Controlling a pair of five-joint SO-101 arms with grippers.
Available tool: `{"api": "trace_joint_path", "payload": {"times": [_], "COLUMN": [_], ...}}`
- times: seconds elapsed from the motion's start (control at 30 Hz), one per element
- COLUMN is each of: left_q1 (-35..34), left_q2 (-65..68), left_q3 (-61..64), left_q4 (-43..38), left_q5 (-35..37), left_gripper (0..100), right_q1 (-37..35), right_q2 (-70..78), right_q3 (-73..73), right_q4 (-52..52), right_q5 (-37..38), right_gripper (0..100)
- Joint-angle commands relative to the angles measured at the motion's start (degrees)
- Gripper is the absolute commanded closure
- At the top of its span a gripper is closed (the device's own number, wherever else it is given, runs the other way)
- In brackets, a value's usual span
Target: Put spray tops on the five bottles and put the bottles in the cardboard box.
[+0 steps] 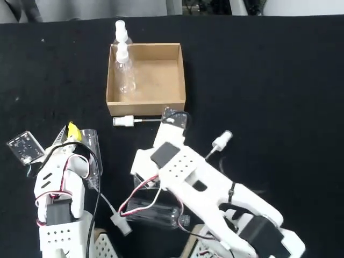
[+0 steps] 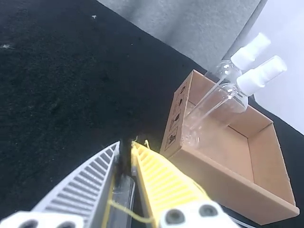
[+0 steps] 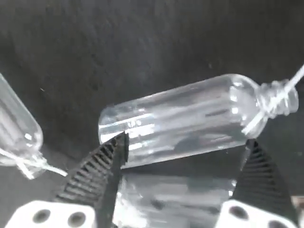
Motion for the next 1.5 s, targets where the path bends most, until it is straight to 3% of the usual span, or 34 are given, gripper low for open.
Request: {"api": "trace_joint_path", "payload": {"times": [0.0,0.37,0.67,0.9,1.23,1.47], "left_q1": [-0.48,-0.57,-0.66,-0.57,-0.57,-0.66], "left_q2": [-0.26,-0.26,-0.26,-0.26,-0.26,-0.26], "left_q3": [1.27,1.27,1.27,1.27,1.27,1.27], "left_q4": [-1.23,-1.23,-1.14,-1.14,-1.14,-1.14], "left_q5": [-0.53,-0.53,-0.53,-0.53,-0.53,-0.53], "left_gripper": [97,97,97,97,97,97], "right_q1": [-0.97,8.88,8.97,9.14,9.76,16.70], "right_q2": [-2.07,-2.07,-1.98,-1.98,-1.98,-2.07], "right_q3": [4.26,6.37,6.11,5.32,6.02,0.13], "right_q4": [-8.88,-14.95,-14.95,-16.18,-16.18,-7.82], "right_q5": [-2.29,-2.81,-2.46,-2.20,5.27,13.80], "right_gripper": [68.0,68.0,68.1,88.3,90.6,94.7]}}
